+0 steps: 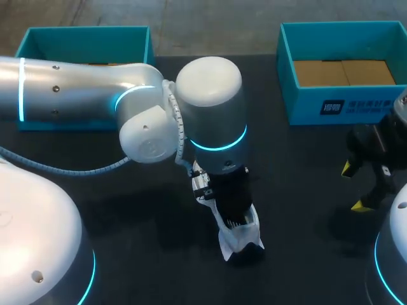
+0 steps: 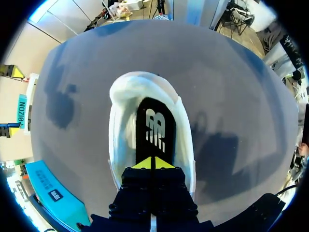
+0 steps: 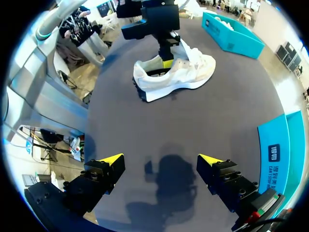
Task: Take the shoe out of the shoebox, open the shoe tongue, remove and reinsert the insole, then place the shoe into the shoebox
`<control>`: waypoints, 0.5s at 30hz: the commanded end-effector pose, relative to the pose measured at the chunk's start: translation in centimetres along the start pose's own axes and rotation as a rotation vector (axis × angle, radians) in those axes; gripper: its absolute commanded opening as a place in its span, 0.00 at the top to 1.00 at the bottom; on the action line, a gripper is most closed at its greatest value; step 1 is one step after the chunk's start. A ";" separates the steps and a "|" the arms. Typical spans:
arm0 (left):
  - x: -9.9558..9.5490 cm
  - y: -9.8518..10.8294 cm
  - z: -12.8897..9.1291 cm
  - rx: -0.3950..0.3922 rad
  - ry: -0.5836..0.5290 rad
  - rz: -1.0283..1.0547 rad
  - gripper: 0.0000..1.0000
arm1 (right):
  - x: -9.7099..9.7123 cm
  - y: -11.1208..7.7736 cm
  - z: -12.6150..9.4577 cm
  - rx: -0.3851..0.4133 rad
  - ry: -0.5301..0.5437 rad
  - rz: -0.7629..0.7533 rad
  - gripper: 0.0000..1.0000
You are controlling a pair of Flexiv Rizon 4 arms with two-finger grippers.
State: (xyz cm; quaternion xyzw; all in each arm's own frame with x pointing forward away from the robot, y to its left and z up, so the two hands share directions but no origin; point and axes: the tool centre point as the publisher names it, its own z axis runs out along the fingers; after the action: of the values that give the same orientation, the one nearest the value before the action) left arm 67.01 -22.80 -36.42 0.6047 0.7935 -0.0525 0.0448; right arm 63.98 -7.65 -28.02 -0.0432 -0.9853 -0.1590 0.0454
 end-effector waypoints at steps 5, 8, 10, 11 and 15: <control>0.4 -0.4 -1.3 -0.024 0.001 0.001 0.88 | 0.1 0.0 0.1 0.002 -0.003 0.001 0.00; 0.5 -0.4 -1.5 -0.038 0.007 -0.003 0.76 | 0.1 0.0 0.1 0.002 -0.003 0.001 0.00; 0.6 -0.5 -1.6 -0.036 0.007 -0.013 0.74 | 0.1 0.0 0.1 0.002 -0.003 0.001 0.00; 0.7 -0.4 -1.6 -0.037 0.008 -0.016 0.74 | 0.1 0.0 0.1 0.002 -0.003 0.001 0.00; 0.9 -0.4 -1.5 -0.037 0.016 -0.033 0.70 | 0.1 0.0 0.1 0.002 -0.003 0.001 0.00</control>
State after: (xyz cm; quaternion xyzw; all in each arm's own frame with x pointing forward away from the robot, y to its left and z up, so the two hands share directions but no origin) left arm 66.43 -22.08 -35.17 0.5917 0.8041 -0.0330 0.0476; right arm 63.98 -7.65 -28.02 -0.0433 -0.9853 -0.1590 0.0454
